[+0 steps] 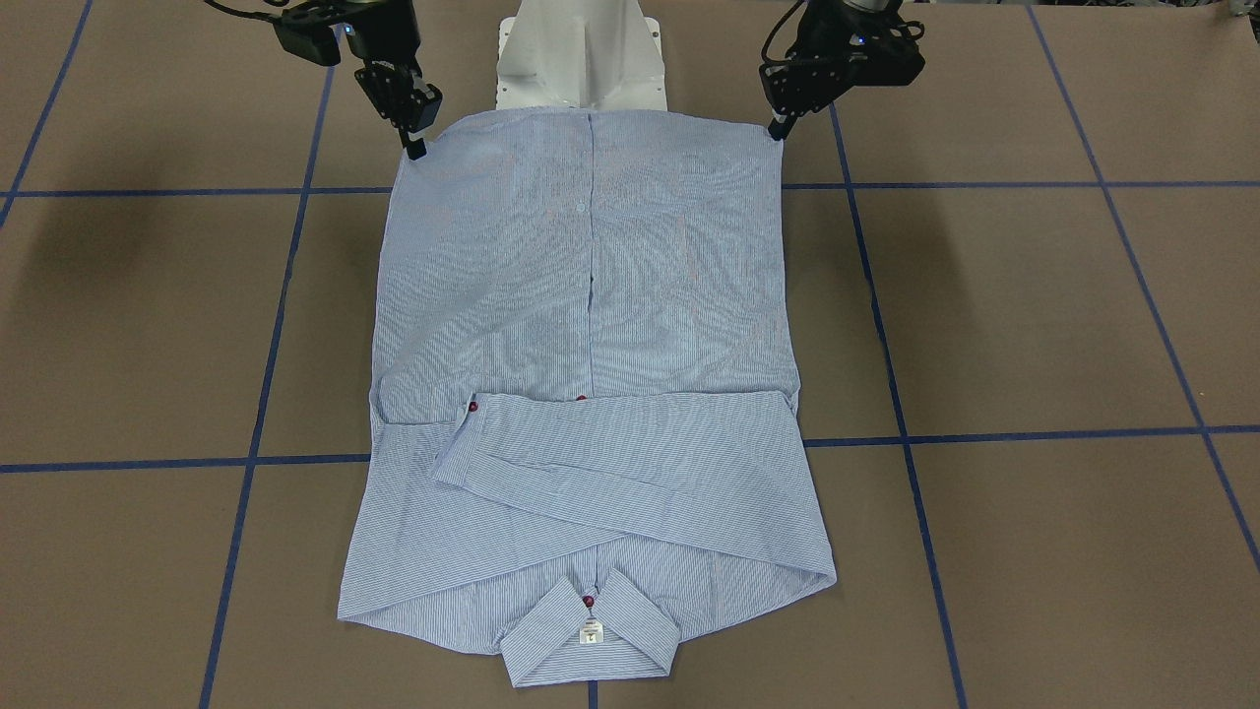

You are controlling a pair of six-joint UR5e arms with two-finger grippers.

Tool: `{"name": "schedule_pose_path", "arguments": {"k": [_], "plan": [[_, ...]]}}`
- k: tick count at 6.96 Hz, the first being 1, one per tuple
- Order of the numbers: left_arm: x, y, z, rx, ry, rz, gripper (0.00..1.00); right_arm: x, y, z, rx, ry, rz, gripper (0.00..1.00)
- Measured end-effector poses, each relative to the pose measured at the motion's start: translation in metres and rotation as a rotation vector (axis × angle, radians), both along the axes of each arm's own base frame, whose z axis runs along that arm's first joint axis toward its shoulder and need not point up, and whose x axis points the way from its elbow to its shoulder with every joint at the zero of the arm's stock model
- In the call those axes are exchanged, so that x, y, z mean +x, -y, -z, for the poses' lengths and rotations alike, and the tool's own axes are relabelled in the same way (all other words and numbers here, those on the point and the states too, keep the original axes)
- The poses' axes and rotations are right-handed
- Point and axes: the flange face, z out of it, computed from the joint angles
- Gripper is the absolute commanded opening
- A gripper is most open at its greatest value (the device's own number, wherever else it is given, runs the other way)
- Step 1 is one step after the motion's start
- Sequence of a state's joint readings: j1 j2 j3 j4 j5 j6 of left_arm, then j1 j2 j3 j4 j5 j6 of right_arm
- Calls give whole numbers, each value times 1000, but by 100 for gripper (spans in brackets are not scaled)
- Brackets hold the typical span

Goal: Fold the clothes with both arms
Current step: 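Lift the hem with both grippers and fold it toward the collar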

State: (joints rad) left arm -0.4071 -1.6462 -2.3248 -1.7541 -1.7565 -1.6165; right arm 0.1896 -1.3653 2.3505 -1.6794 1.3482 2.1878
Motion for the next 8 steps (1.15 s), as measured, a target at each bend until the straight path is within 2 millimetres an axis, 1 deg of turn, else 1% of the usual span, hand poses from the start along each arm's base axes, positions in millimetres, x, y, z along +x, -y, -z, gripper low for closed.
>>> {"name": "schedule_pose_path", "arguments": {"k": [1, 2, 3, 4, 5, 6, 7, 8], "plan": [[5, 34, 15, 24, 42, 8, 0, 17, 29, 11, -4, 19, -17, 0], [3, 60, 27, 39, 68, 27, 0, 35, 54, 17, -4, 28, -39, 0], [-8, 83, 33, 45, 79, 63, 0, 51, 75, 20, 1, 30, -74, 0], [-18, 105, 36, 46, 87, 104, 0, 64, 91, 20, 10, 26, -116, 0], [-24, 129, 37, 54, 99, 137, 0, 71, 105, 20, 27, 14, -165, 0], [-29, 153, 32, 69, 124, 157, 0, 67, 126, 19, 39, -3, -213, 0], [-33, 178, 24, 87, 150, 172, 0, 53, 152, 19, 40, -24, -249, 0], [-30, 201, 14, 101, 159, 184, 0, 40, 180, 15, 37, -57, -275, 0]]}}
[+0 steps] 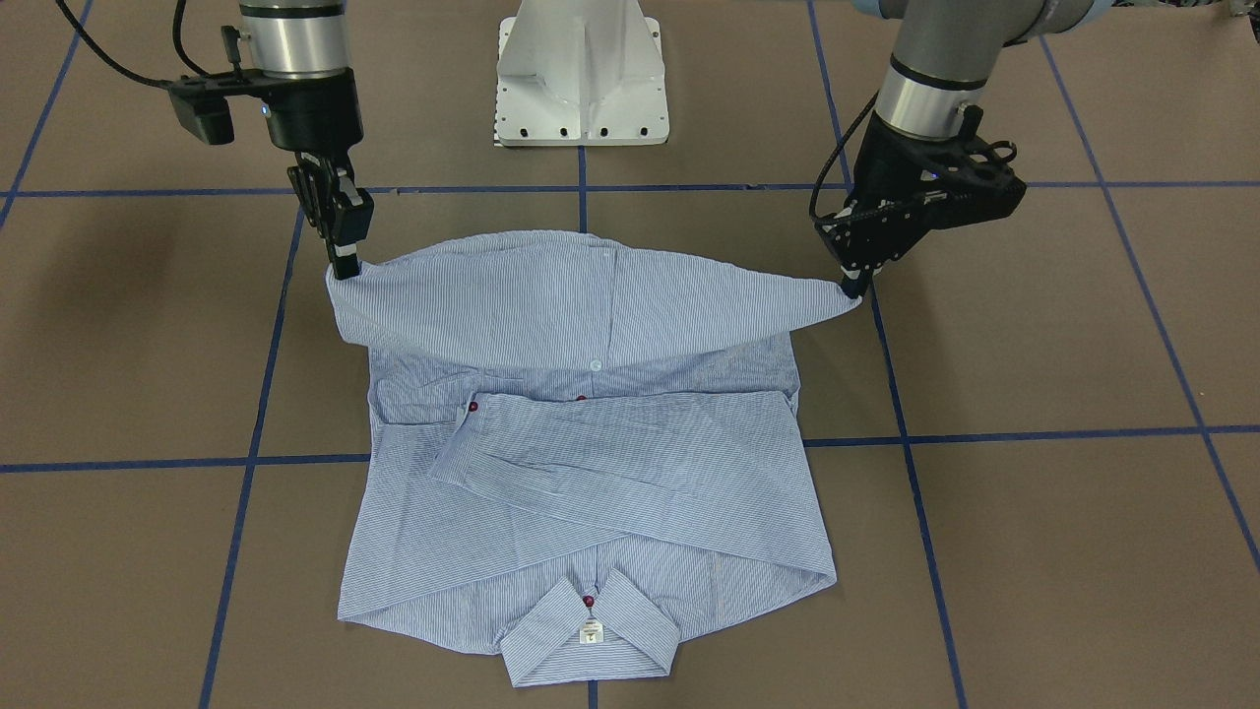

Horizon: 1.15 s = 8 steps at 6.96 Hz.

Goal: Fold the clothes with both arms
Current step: 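Lift the hem with both grippers and fold it toward the collar, then lay the hem down near the collar and open both grippers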

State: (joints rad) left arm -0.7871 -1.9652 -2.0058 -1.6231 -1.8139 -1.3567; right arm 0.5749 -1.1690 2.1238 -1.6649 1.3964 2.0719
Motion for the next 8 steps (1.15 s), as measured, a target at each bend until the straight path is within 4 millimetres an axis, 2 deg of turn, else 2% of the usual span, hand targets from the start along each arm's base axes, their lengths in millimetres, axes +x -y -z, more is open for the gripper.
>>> {"name": "schedule_pose_path", "arguments": {"k": [2, 4, 5, 8], "plan": [[22, 49, -28, 23, -10, 24, 0, -26, 54, -22, 11, -25, -35, 0], [54, 98, -51, 37, -25, 44, 0, -55, 111, -37, 19, -42, -58, 0], [68, 117, -63, 40, -27, 50, 0, -67, 134, -40, 16, -62, -63, 0], [98, 159, -95, 63, -16, 77, 0, -102, 199, -77, 5, -47, -51, 0]]}}
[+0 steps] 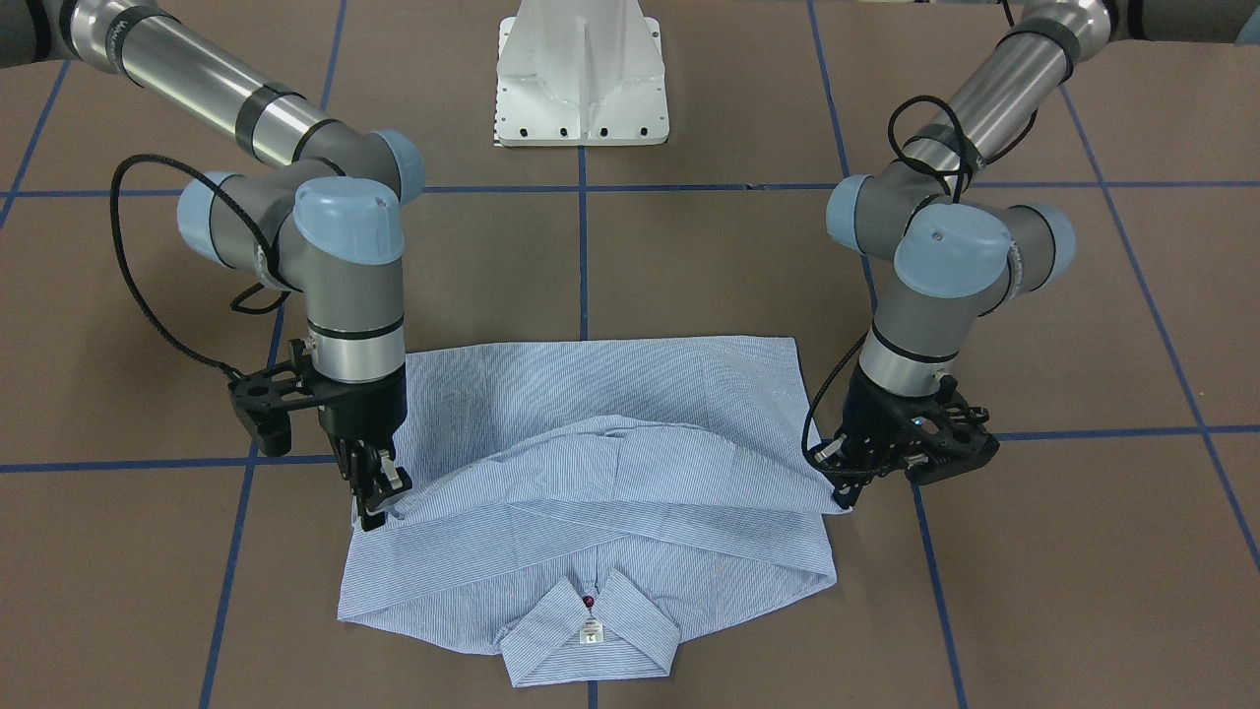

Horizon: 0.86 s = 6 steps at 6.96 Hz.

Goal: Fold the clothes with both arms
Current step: 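Lay the hem down near the collar and open both grippers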

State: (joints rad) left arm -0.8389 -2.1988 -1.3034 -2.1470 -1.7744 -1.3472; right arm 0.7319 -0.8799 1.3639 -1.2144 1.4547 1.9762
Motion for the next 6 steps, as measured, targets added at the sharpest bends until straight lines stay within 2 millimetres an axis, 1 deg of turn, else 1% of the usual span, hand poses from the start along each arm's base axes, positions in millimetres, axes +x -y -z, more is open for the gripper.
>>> {"name": "schedule_pose_path", "arguments": {"k": [1, 2, 3, 4, 5, 6], "plan": [[10, 14, -4, 5, 8, 11, 6, -7, 12, -12, -8, 0, 4, 0], [17, 27, -11, 10, 15, 16, 26, -12, 19, -23, -11, -4, 8, 0], [16, 39, -22, 20, 22, 21, 31, -14, 23, -31, -15, -9, 14, 22], [10, 46, -28, 27, 30, 25, 46, -15, 29, -36, -21, -14, 16, 99], [7, 50, -29, 32, 32, 27, 47, -15, 36, -36, -25, -16, 12, 100], [2, 54, -24, 39, 25, 32, 47, -14, 41, -33, -26, -13, 7, 100]]}}
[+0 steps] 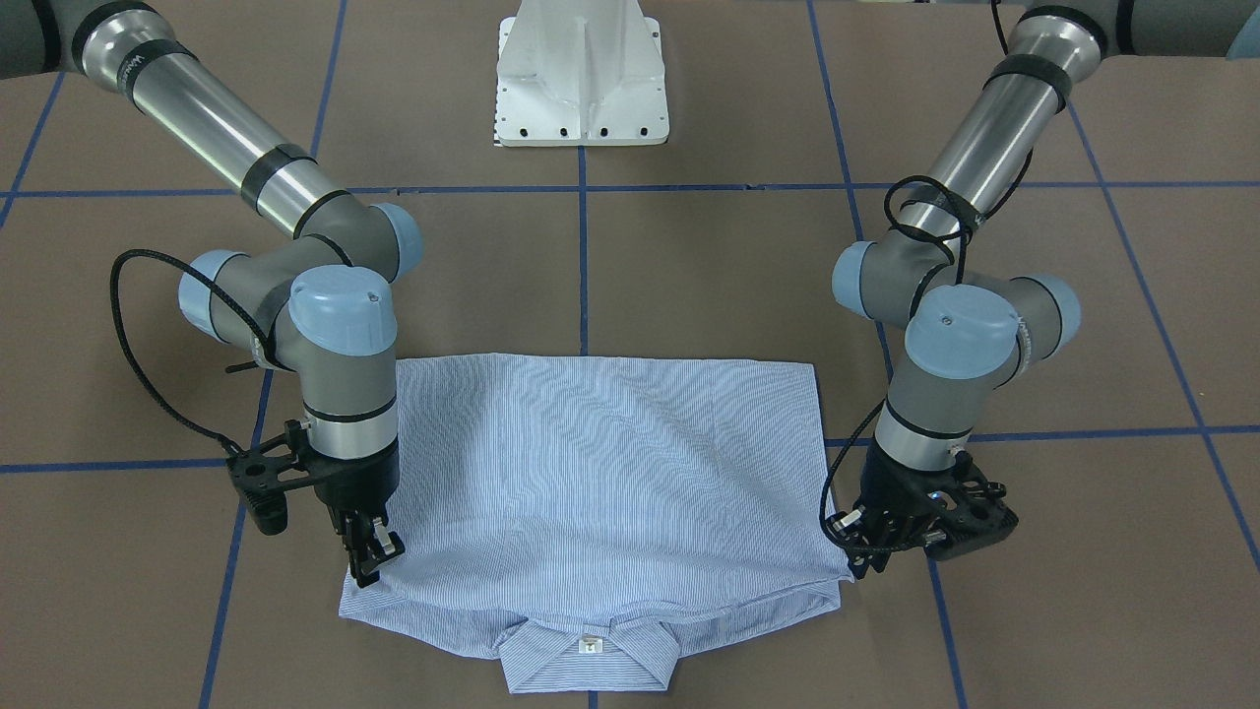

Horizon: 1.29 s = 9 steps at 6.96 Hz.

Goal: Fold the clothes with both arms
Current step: 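Lay the hem down near the collar and open both grippers, then move the right gripper to the folded shirt's near corner and grasp it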

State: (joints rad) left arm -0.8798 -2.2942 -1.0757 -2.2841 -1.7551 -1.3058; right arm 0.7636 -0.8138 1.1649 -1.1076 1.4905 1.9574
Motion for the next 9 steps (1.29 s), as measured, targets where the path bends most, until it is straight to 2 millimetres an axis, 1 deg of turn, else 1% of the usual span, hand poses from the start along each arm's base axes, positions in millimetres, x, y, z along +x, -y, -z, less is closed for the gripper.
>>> {"name": "schedule_pose_path", "arguments": {"k": [1, 2, 3, 4, 5, 6, 7, 8, 9], "plan": [[-9, 6, 7, 4, -15, 1, 47, 6, 5, 4, -5, 13, 0, 100], [-22, 11, 15, 2, -41, -12, 47, 17, 7, 11, -6, 45, 9, 100], [-33, 10, 27, 5, -72, -32, 47, 25, -5, 16, 8, 83, 28, 100], [-46, 1, 32, 14, -97, -47, 47, 28, -35, 14, 25, 111, 59, 100], [-59, -14, 29, 26, -112, -53, 47, 29, -74, 10, 40, 134, 97, 100], [-68, -23, 28, 36, -120, -53, 47, 32, -115, 2, 47, 150, 137, 100], [-73, -28, 29, 43, -124, -50, 47, 36, -153, -10, 47, 157, 178, 100], [-75, -30, 28, 46, -124, -46, 47, 37, -183, -18, 41, 162, 210, 100], [-78, -33, 25, 45, -123, -44, 47, 32, -201, -25, 23, 172, 224, 99]]}}
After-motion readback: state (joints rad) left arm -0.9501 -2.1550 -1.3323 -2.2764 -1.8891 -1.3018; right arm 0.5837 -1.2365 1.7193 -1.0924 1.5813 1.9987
